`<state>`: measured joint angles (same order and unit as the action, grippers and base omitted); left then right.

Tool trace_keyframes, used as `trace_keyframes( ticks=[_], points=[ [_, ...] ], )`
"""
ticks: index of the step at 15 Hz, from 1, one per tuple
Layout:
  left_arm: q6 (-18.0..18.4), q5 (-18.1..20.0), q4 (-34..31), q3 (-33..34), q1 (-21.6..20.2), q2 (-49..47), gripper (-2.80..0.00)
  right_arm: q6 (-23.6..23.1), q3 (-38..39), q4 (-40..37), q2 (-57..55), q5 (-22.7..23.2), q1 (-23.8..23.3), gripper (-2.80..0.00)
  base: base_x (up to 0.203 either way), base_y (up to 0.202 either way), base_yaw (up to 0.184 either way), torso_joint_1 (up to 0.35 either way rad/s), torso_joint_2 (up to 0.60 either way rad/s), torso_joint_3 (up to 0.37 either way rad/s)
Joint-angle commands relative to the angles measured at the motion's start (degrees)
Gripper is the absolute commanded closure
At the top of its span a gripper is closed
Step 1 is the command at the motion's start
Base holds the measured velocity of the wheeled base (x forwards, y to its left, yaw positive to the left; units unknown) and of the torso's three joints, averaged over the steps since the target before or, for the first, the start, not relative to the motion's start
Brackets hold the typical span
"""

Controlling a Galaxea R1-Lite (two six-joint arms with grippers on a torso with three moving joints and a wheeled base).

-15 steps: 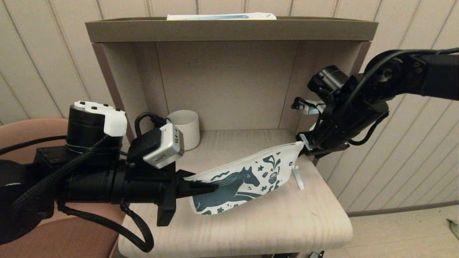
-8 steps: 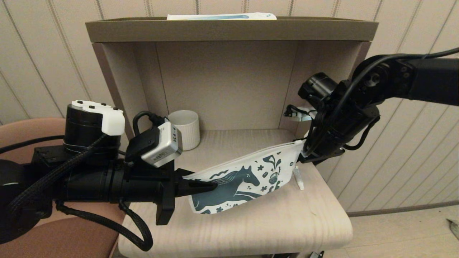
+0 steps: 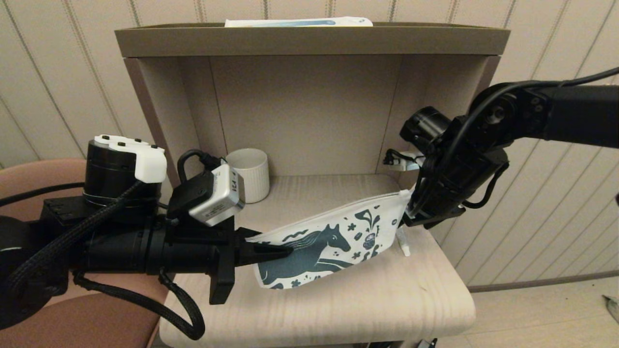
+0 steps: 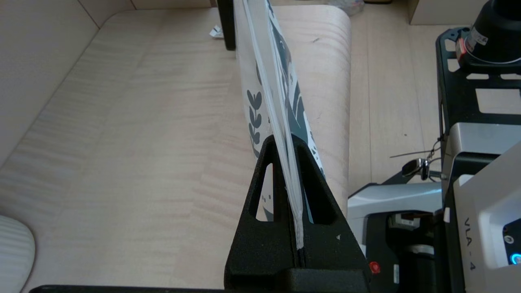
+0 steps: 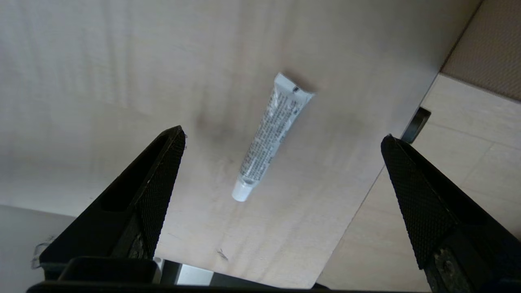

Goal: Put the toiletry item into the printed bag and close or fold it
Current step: Pick up the toothpaste

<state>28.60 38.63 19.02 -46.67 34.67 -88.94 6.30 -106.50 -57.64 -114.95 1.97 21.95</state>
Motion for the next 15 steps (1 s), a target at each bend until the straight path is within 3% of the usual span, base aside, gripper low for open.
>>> trace_keyframes(
  ticks=[1, 15],
  points=[
    [0.2, 0.2, 0.1, 0.0, 0.0, 0.0, 0.0, 0.1, 0.2, -0.3, 0.2, 0.1, 0.2, -2.8, 0.0, 0.0, 0.0, 0.0, 0.0, 0.0],
    [0.1, 0.4, 0.2, 0.2, 0.0, 0.1, 0.0, 0.1, 2.5, 0.1, 0.6, 0.1, 0.4, -2.8, 0.0, 0.0, 0.0, 0.0, 0.0, 0.0]
  ],
)
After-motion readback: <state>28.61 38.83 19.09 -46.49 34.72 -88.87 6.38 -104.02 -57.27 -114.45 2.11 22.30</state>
